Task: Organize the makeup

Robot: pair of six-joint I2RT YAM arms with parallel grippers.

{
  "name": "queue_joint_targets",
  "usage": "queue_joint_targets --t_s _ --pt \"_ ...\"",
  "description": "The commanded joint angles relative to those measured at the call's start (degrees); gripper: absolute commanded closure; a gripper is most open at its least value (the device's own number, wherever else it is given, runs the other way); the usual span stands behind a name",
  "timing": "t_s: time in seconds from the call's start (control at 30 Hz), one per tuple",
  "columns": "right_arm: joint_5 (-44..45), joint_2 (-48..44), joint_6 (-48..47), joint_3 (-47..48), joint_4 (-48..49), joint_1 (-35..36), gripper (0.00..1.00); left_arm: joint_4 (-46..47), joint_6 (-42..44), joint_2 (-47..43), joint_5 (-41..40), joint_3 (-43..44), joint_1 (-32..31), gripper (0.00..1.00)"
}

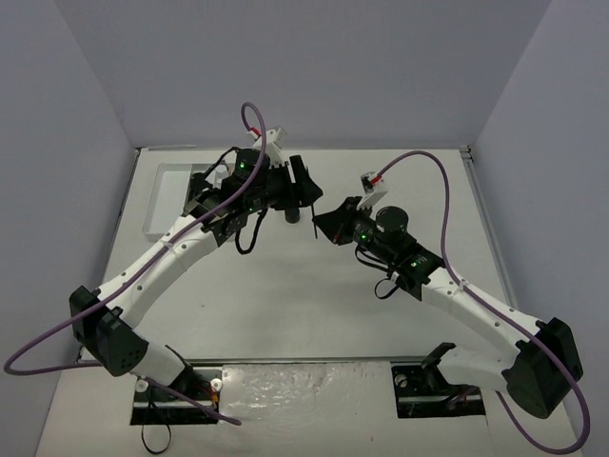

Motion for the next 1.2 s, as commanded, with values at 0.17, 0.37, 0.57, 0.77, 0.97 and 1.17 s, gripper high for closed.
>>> queue_joint_targets --t_s 0.17,0.37,0.57,0.77,0.97,1.17 --pt "-2.61 -0.35 1.38 1.67 7.60 0.74 1.00 6.08 -1.68 0.98 -0.94 3.54 -0.80 0.78" --pt "-2.75 0.91 0.55 2.67 6.55 0.72 0.83 5.76 -0.44 0.84 -2.20 3.57 -0.79 1.00" --pt "0.15 1.72 -3.29 4.24 1.10 0.67 0.19 -3.41 5.20 0.83 -6.44 6.01 3.47 1.00" --pt "6.89 1.67 -10.34 7.24 -8.91 0.35 0.00 -14.92 17.02 1.19 -8.58 10.19 17.68 1.00" --pt "11.50 0.57 -15.54 7.78 -14.66 -0.35 0.00 -20.13 29.31 7.26 -8.65 13.74 30.13 1.00" --pt "15.38 0.00 -17.47 7.76 -17.55 -0.92 0.00 -20.42 36.01 19.98 -7.99 19.51 35.94 1.00"
